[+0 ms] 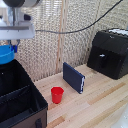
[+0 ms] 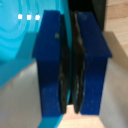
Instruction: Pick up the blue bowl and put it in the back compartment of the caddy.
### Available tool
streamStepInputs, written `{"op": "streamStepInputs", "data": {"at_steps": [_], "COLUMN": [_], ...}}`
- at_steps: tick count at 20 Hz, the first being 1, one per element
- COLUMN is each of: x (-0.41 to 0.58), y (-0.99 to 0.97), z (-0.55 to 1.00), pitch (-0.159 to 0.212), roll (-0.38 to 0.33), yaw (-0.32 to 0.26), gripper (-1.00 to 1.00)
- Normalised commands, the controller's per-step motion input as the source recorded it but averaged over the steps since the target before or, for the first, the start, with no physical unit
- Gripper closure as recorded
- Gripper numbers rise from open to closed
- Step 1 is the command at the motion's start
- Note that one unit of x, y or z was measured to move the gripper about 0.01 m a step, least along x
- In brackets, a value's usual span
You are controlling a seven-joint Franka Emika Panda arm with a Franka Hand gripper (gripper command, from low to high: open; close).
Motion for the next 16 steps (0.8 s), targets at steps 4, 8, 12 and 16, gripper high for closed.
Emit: {"op": "streamStepInputs", "data": {"at_steps": [4,8,12,16], "x": [0.156,0.216,0.134,0.109], "y": [0.27,0.1,0.02,-0.02], "z": [-0.5,-0.34,-0.09,0.46], "pitch": [-0.071,-0.114,-0.046,0.048], "roll": [-0.089,-0.073,-0.002,0.011], "yaw": [0.018,0.005,0.005,-0.001], "gripper": [1.0,1.0,-1.0,-1.0]}}
